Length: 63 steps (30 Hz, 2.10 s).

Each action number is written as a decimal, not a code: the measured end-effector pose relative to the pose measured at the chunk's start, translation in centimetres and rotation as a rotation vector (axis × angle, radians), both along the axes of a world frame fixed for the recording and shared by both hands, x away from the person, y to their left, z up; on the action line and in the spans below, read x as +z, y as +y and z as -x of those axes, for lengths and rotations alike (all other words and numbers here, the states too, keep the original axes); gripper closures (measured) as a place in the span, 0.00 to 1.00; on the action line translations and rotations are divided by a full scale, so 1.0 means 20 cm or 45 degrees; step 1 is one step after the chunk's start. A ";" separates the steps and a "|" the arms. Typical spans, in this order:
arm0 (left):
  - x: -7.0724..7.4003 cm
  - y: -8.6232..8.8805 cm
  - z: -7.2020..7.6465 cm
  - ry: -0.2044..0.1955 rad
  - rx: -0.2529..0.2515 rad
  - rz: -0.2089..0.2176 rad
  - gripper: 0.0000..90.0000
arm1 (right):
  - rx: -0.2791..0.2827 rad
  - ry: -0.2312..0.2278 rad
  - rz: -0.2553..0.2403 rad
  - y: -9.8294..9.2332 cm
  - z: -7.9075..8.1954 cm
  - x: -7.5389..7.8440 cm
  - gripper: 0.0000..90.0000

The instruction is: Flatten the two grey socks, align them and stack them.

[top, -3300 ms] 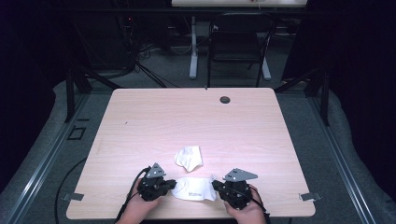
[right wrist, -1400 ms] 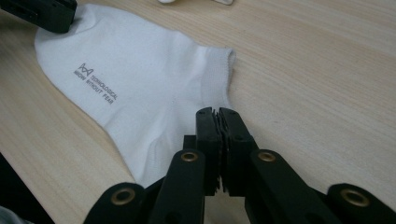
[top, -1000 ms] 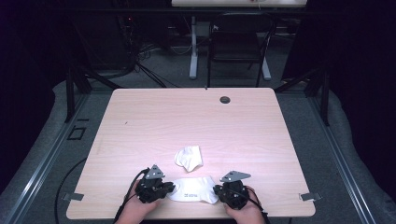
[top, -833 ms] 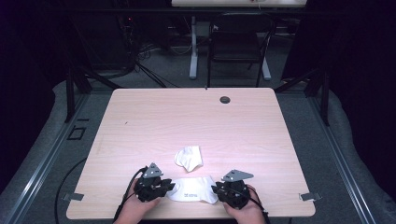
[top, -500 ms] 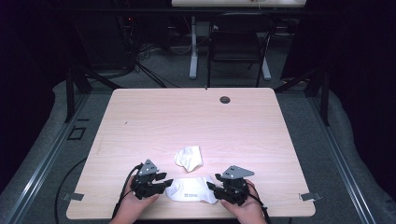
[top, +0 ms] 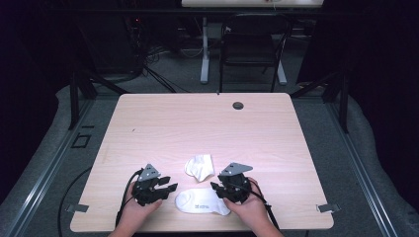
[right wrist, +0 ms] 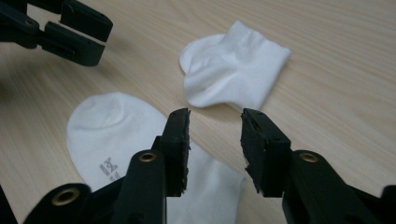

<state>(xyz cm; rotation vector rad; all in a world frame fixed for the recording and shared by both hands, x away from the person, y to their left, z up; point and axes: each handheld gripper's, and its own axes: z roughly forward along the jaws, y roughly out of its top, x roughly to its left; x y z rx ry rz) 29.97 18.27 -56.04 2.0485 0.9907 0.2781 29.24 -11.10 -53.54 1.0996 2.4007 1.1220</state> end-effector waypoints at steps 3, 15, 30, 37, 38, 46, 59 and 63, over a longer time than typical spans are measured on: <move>0.00 0.01 -0.01 -0.010 0.018 0.001 0.63 | -0.023 0.004 -0.008 0.03 -0.03 0.03 0.75; 0.00 0.05 -0.04 -0.009 0.063 0.002 0.64 | -0.019 0.018 0.011 0.16 -0.16 0.02 0.78; 0.00 0.12 -0.07 -0.007 0.134 0.027 0.64 | 0.040 0.066 0.137 0.36 -0.28 -0.08 0.76; 0.00 0.12 -0.07 -0.004 0.139 0.027 0.64 | 0.042 0.069 0.149 0.40 -0.30 -0.11 0.80; 0.00 0.13 -0.07 0.000 0.130 0.028 0.64 | 0.042 0.062 0.155 0.41 -0.30 -0.12 0.80; 0.01 0.14 -0.08 0.000 0.139 0.035 0.64 | 0.040 0.089 0.207 0.43 -0.32 -0.16 0.81; 0.00 0.14 -0.08 0.002 0.157 0.053 0.64 | -0.008 0.078 0.180 0.41 -0.34 -0.18 0.99; 0.00 0.14 -0.08 0.011 0.150 0.048 0.65 | -0.036 0.092 0.142 0.41 -0.34 -0.18 0.99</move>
